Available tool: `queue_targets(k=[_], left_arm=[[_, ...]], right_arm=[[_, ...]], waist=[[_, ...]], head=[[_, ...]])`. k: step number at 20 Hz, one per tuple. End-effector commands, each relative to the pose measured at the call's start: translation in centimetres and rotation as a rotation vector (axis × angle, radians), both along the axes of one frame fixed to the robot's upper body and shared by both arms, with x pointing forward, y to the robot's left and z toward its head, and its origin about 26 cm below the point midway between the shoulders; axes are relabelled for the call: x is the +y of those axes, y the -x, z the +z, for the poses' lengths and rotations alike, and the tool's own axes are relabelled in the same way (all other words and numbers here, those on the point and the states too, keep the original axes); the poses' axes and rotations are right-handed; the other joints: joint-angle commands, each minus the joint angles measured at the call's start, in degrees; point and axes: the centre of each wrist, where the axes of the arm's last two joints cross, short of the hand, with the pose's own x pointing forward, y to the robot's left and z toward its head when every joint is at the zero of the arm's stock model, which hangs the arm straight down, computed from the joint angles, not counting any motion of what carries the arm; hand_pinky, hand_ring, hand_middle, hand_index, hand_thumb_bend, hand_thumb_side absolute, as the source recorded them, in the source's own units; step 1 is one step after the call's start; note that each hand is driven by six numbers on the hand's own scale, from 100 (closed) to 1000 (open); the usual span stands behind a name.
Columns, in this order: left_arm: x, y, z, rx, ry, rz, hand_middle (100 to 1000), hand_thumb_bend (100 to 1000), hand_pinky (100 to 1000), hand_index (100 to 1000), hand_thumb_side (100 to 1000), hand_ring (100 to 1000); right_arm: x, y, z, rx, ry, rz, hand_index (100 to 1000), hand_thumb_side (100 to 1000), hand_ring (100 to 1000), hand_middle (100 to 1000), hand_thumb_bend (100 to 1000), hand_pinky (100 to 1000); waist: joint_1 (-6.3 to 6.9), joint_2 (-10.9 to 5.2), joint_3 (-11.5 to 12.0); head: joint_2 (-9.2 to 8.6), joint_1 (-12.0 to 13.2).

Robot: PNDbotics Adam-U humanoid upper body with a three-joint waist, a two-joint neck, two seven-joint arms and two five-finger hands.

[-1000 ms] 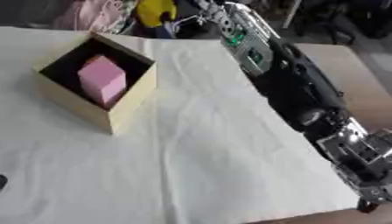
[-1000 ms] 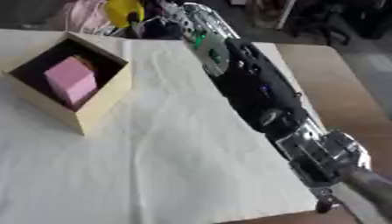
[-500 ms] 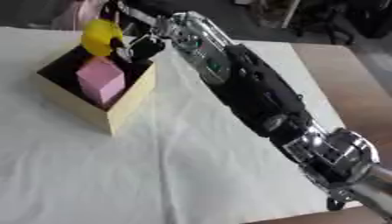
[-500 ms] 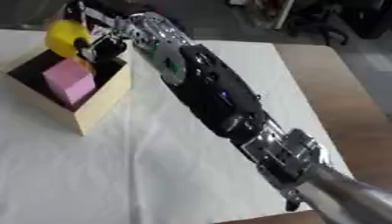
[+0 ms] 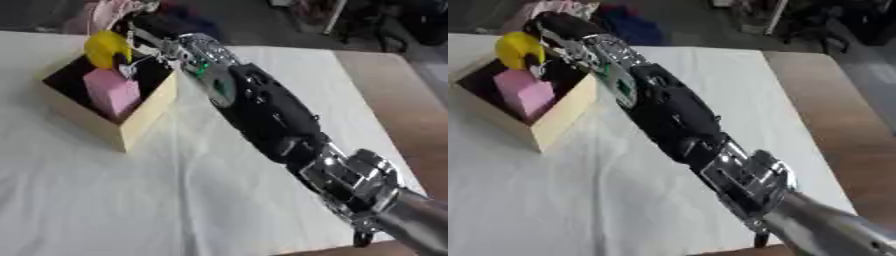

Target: Pick up objects on the table and place them in the box.

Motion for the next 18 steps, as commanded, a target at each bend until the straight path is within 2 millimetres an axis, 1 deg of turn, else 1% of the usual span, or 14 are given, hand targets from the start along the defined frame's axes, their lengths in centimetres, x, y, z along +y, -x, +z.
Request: queue_targets(k=[1, 2, 3, 4, 6, 12, 13, 18], left_arm=[[-0.1, 0.1, 0.9, -0.031, -0.009, -0.013, 828, 689, 772, 810, 421, 626], [-0.2, 0.1, 0.9, -0.031, -0.008, -0.014, 828, 689, 772, 810, 421, 626], [-0.2, 0.1, 0.9, -0.031, -0.008, -0.014, 828, 690, 772, 810, 421, 626], [-0.2, 0.1, 0.9, -0.030, -0.007, -0.014, 828, 690, 772, 810, 421, 626], [-0.2, 0.1, 0.9, -0.030, -0.006, -0.013, 828, 691, 772, 810, 421, 626], [-0.2, 0.1, 0.9, -0.028, -0.005, -0.012, 828, 691, 772, 810, 421, 625], [-0.1, 0.1, 0.9, -0.028, -0.005, -0.011, 828, 692, 772, 810, 420, 625], [-0.1, 0.1, 0.8, -0.026, -0.005, -0.011, 827, 693, 772, 810, 420, 625]], right_arm=[[-0.3, -0.5, 0.1, -0.006, 0.016, -0.025, 905, 448, 715, 810, 333, 778], [-0.3, -0.5, 0.1, -0.004, 0.019, -0.024, 913, 460, 720, 818, 346, 780], [-0.4, -0.5, 0.1, -0.006, 0.021, -0.023, 933, 498, 732, 841, 383, 786], [-0.4, -0.5, 0.2, -0.008, 0.021, -0.021, 934, 501, 733, 843, 386, 787], [-0.5, -0.5, 0.3, -0.011, 0.022, -0.014, 954, 536, 745, 867, 412, 795], [-0.5, -0.1, 1.4, -0.024, 0.018, 0.024, 979, 600, 762, 892, 415, 809], [-0.5, 0.0, 1.6, -0.026, 0.017, 0.031, 991, 625, 770, 901, 412, 816], [-0.1, 0.8, 3.3, -0.057, 0.023, 0.034, 1000, 678, 787, 936, 440, 825]], waist=[[-0.42, -0.52, 0.18], [-0.44, -0.53, 0.23], [-0.47, -0.55, 0.28], [-0.49, -0.57, 0.31], [-0.54, -0.61, 0.36], [-0.65, -0.72, 0.35], [-0.66, -0.74, 0.34], [-0.67, -0.83, 0.35]], head=[[-0.76, -0.36], [-0.79, -0.37], [-0.82, -0.37], [-0.85, -0.37], [-0.94, -0.35], [-1.06, -0.31], [-1.06, -0.31], [-1.04, -0.29]])
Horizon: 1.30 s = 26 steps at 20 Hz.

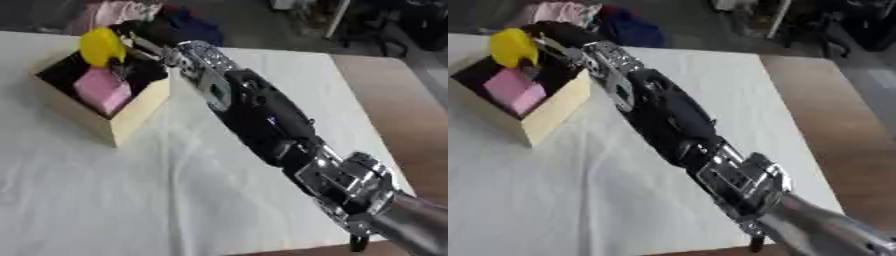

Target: Pick up objects on the table and place them in the box.

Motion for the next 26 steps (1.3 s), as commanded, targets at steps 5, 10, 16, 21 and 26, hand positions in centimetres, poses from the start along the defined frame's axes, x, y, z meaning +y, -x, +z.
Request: queue_targets(k=[5, 10, 16, 21, 26], left_arm=[[0.0, 0.2, 0.8, -0.027, -0.002, -0.004, 827, 695, 772, 810, 420, 625], [0.0, 0.2, 0.8, -0.027, -0.001, -0.004, 826, 696, 772, 810, 420, 624], [0.0, 0.2, 0.8, -0.029, 0.000, -0.002, 826, 696, 772, 810, 420, 624], [0.1, 0.1, 0.8, -0.029, 0.000, 0.000, 826, 697, 772, 810, 420, 623], [0.2, 0.2, 0.8, -0.030, 0.003, 0.007, 825, 696, 772, 809, 418, 622]], right_arm=[[0.2, 1.4, 3.8, -0.110, 0.001, -0.030, 1000, 708, 788, 947, 440, 825], [0.2, 1.5, 4.0, -0.144, -0.031, -0.064, 1000, 703, 782, 940, 428, 821], [-0.3, 0.9, 3.2, -0.153, -0.051, -0.107, 1000, 695, 775, 934, 421, 820], [-0.5, 0.9, 3.2, -0.170, -0.077, -0.106, 1000, 681, 767, 923, 415, 819], [-1.1, 1.5, 3.9, -0.181, -0.122, -0.072, 993, 652, 757, 907, 403, 821]], waist=[[-0.40, -0.90, 0.08], [-0.42, -0.93, 0.07], [-0.39, -0.90, 0.04], [-0.38, -0.87, -0.09], [-0.39, -0.92, -0.61]], head=[[-0.86, -0.12], [-0.96, -0.12], [-1.02, -0.11], [-1.07, -0.02], [-1.08, 0.38]])
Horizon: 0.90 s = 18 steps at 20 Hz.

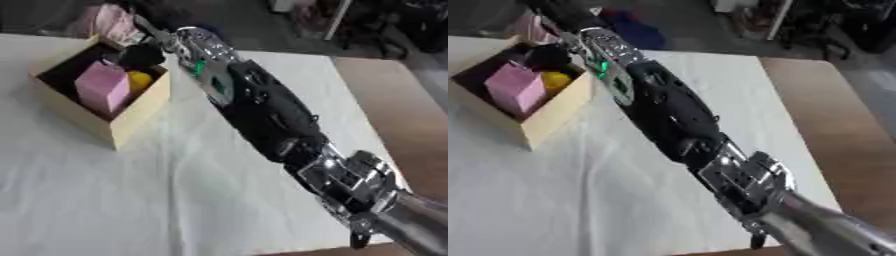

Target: Pick up objects on the table and place them in the box.

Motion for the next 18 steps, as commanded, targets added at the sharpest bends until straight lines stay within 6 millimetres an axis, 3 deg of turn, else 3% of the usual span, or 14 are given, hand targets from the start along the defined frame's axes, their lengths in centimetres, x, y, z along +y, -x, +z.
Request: queue_targets(k=[1, 5, 11, 18], left_arm=[[0.2, 0.2, 0.8, -0.031, 0.001, 0.007, 825, 695, 772, 809, 418, 622], [0.5, 0.2, 0.8, -0.029, 0.006, 0.026, 821, 694, 771, 808, 416, 618], [1.0, 0.3, 0.7, -0.032, 0.015, 0.064, 822, 694, 770, 807, 414, 622], [1.6, 0.3, 1.1, -0.053, 0.041, 0.120, 825, 699, 767, 803, 405, 626]], right_arm=[[-1.1, 0.7, 2.1, -0.048, -0.041, 0.022, 988, 644, 755, 902, 399, 822], [-2.2, 2.4, 3.3, -0.052, -0.136, 0.101, 966, 607, 734, 867, 367, 823], [-4.1, 7.4, 4.9, -0.078, -0.304, 0.248, 940, 527, 701, 824, 303, 820], [-6.2, 12.9, 3.2, -0.060, -0.522, 0.347, 893, 480, 670, 779, 238, 820]], waist=[[-0.39, -0.94, -0.30], [-0.35, -1.03, -1.50], [-0.03, -1.12, -3.92], [0.65, -1.70, -6.87]], head=[[-0.64, 0.37], [-0.55, 1.37], [-0.26, 3.42], [0.47, 6.16]])
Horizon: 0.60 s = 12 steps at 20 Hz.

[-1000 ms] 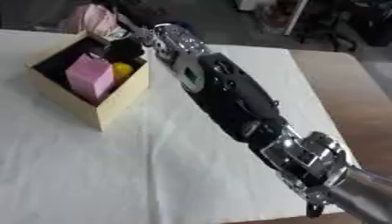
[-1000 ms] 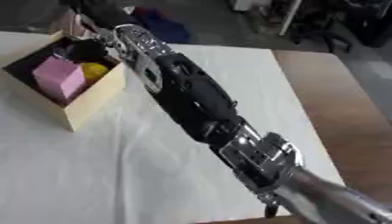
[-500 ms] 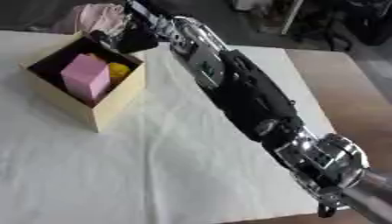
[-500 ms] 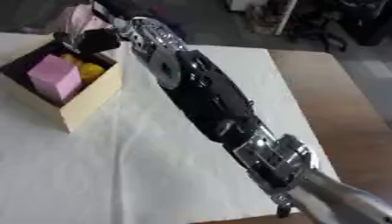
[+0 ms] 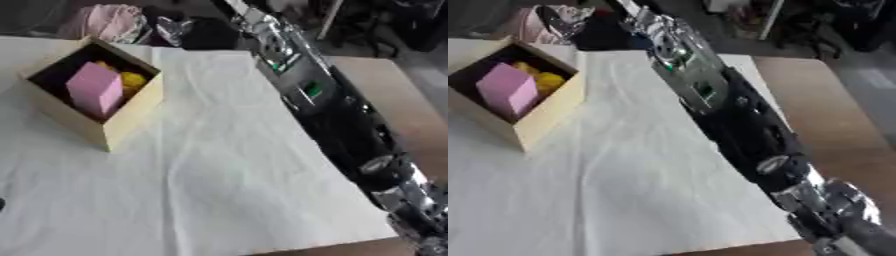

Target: Pick up objects on the table and place them in the box.

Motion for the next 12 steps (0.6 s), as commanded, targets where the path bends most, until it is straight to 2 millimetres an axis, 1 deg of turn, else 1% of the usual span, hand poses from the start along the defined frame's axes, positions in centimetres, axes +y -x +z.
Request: queue_targets(k=[1, 5, 8, 12], left_arm=[[0.6, 0.2, 1.2, -0.044, -0.003, 0.031, 825, 699, 767, 803, 405, 627], [0.5, 0.1, 1.1, -0.045, 0.019, 0.047, 825, 700, 766, 803, 404, 627], [0.5, 0.0, 1.1, -0.045, 0.034, 0.053, 824, 700, 765, 804, 403, 626], [0.6, 0.1, 0.7, -0.029, 0.050, 0.065, 823, 700, 763, 804, 405, 623]], right_arm=[[-0.9, 2.7, 1.0, -0.048, -0.087, 0.030, 890, 478, 668, 776, 236, 820], [-1.6, 4.0, -1.5, 0.009, -0.192, 0.037, 864, 462, 658, 760, 198, 821], [-2.0, 4.5, -3.4, 0.051, -0.269, 0.034, 832, 427, 650, 739, 136, 823], [-2.5, 4.9, -6.2, 0.098, -0.372, 0.019, 822, 390, 646, 727, 100, 825]], waist=[[0.69, -1.81, -0.67], [1.01, -2.89, -2.49], [1.29, -3.81, -3.46], [1.68, -4.98, -4.65]], head=[[0.64, 1.37], [1.76, 2.68], [2.51, 3.52], [3.55, 4.78]])
